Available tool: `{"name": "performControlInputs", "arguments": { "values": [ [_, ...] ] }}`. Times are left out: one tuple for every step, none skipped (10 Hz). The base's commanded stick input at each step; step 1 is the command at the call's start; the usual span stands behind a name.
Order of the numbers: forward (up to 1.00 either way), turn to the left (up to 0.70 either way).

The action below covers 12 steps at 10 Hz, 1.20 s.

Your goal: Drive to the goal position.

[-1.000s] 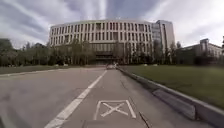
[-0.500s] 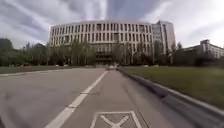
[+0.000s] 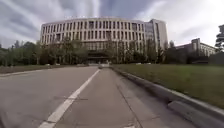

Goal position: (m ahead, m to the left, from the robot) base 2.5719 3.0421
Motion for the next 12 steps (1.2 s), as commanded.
{"name": "performControlInputs", "arguments": {
  "values": [
    [0.85, 0.0],
    [0.85, 0.0],
    [0.85, 0.0],
    [0.85, 0.0],
    [0.85, 0.0],
    [0.85, 0.0],
    [0.85, 0.0],
    [0.85, 0.0],
    [0.85, 0.0],
    [0.85, 0.0],
    [0.85, 0.0],
    [0.85, 0.0]
  ]
}}
